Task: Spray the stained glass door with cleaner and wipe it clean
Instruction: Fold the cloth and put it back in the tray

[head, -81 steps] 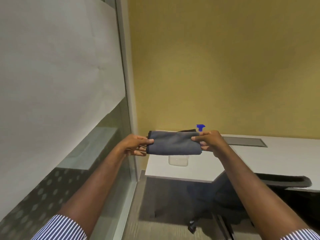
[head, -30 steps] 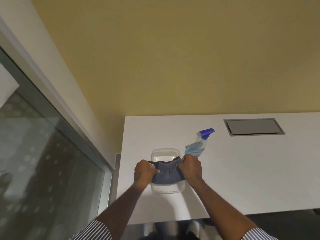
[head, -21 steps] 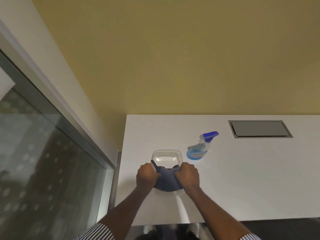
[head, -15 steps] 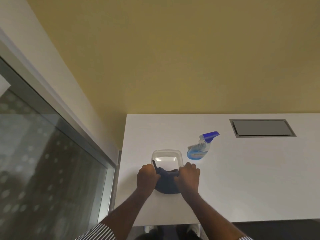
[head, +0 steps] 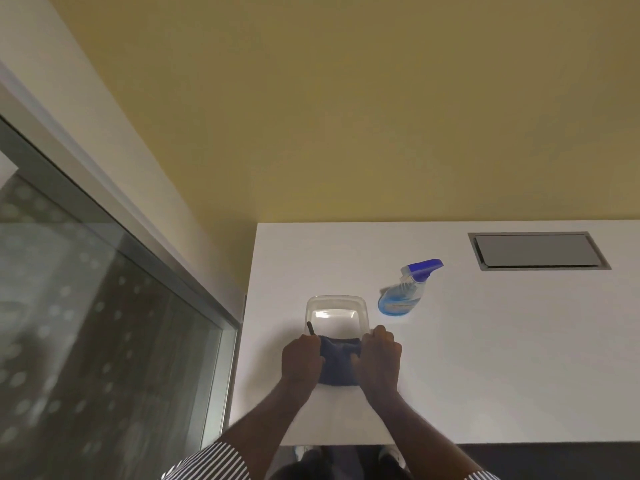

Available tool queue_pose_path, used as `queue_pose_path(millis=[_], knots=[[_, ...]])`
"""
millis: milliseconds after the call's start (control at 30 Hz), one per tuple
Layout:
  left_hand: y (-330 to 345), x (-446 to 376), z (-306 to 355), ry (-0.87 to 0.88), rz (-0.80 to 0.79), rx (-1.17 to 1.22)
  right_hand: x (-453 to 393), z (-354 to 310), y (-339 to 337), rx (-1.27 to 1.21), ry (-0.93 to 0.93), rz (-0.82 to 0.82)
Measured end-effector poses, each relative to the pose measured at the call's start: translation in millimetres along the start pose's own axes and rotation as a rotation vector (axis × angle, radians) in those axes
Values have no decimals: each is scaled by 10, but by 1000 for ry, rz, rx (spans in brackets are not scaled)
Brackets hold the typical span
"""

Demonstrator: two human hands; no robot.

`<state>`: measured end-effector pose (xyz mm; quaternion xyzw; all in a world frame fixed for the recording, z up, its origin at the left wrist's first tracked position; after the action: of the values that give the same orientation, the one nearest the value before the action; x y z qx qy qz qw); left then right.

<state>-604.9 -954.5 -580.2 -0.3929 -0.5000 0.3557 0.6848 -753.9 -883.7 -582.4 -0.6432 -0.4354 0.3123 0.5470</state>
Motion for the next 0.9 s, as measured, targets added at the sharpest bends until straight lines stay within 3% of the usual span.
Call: queue_pose_path(millis=[367, 533, 633, 700, 767, 900], knots=[[0, 10, -56, 27, 18, 29, 80, 101, -77, -18, -45, 98], [-159, 51, 27, 88, 92, 179, 21, 262, -331, -505, 72, 233], [-280, 16, 161, 171, 146, 389, -40, 519, -635, -928, 210, 367], [-346, -28, 314, 245, 174, 549, -134, 699, -907, -1055, 215, 460], [-410, -103, 523, 285, 132, 678, -291, 862, -1113, -1077, 176, 451], [-466, -301, 1053, 316, -84, 708, -677, 1040, -1328, -1111, 41, 262]])
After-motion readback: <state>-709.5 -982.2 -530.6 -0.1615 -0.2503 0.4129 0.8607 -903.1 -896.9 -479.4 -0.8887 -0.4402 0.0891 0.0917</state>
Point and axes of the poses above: each hand's wrist, its own x-axis away from the middle knuckle, its own y-axis out of the palm, z = x × y, the point moved 4 cm from there along -x, towards the middle knuckle, and after that the axes turned 8 degrees about -y, right-handed, at the moved point
